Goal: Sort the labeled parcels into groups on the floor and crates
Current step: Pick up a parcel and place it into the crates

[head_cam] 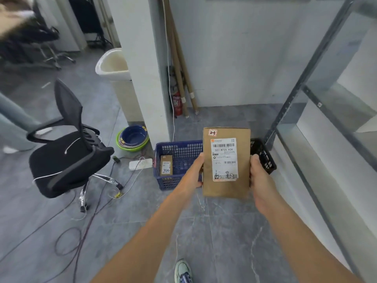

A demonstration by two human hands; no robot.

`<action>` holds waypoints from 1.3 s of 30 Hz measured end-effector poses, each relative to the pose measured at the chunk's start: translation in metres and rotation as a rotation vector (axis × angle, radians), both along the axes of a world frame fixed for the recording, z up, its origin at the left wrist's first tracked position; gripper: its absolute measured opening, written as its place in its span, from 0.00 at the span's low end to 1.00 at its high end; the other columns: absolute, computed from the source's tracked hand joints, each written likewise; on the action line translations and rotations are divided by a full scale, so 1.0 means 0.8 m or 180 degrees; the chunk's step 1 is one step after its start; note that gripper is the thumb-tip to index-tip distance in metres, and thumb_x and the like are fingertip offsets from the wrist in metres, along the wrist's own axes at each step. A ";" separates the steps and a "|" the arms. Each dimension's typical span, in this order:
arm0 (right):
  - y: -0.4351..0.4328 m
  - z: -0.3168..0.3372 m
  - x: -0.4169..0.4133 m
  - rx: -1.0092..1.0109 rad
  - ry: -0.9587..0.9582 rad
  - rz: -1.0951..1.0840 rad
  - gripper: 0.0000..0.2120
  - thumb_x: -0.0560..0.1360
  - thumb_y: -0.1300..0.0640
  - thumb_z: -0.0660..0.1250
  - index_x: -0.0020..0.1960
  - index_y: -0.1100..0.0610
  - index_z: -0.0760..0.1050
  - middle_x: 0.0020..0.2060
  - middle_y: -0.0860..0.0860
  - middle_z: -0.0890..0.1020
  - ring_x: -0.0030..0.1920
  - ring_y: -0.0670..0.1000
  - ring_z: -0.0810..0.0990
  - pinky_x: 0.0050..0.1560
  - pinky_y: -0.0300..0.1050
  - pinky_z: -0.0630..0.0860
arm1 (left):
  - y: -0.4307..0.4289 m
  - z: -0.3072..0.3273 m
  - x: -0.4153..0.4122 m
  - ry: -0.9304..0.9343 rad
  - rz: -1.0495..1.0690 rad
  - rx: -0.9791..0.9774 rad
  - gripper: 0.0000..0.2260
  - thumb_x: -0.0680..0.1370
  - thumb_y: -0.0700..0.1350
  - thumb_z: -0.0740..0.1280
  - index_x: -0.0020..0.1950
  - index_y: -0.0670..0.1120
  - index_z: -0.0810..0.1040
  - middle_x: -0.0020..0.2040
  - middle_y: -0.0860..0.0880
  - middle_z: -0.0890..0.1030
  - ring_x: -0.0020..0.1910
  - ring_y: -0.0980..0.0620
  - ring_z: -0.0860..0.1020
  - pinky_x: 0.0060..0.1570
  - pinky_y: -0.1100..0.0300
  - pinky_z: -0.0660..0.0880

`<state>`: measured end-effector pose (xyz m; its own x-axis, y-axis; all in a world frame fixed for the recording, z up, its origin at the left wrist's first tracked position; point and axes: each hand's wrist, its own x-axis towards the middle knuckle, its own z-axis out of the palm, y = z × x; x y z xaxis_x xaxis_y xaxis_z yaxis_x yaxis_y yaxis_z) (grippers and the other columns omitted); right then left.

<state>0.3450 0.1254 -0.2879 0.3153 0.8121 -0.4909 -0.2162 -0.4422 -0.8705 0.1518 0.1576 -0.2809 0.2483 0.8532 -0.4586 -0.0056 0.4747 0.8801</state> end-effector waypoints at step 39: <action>0.635 -0.622 -0.084 -0.1911 -0.0007 0.0637 0.18 0.85 0.35 0.52 0.64 0.40 0.75 0.47 0.37 0.79 0.43 0.37 0.75 0.48 0.39 0.71 | 0.590 -0.587 -0.076 0.0800 0.0716 -0.1886 0.31 0.75 0.71 0.62 0.71 0.53 0.75 0.67 0.52 0.80 0.63 0.51 0.79 0.63 0.48 0.75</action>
